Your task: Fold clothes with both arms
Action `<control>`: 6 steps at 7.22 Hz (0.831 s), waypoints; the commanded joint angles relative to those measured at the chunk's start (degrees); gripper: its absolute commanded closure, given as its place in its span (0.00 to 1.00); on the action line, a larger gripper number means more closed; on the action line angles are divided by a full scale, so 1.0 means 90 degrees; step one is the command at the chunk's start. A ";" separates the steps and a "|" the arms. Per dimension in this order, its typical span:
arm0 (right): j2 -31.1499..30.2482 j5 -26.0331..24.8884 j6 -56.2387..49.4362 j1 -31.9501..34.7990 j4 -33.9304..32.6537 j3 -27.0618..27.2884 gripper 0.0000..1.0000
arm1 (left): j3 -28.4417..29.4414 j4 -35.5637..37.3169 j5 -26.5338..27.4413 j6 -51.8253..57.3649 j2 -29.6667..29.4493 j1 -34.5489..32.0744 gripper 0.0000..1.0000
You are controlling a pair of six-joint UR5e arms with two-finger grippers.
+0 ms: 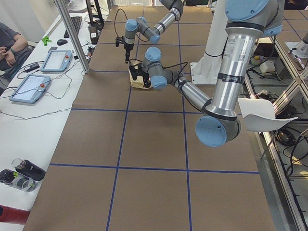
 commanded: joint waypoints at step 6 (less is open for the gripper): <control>-0.3276 0.0716 -0.1335 0.1491 -0.0934 0.3285 0.00 | 0.0461 0.0071 0.0161 0.3620 0.0859 -0.1940 0.00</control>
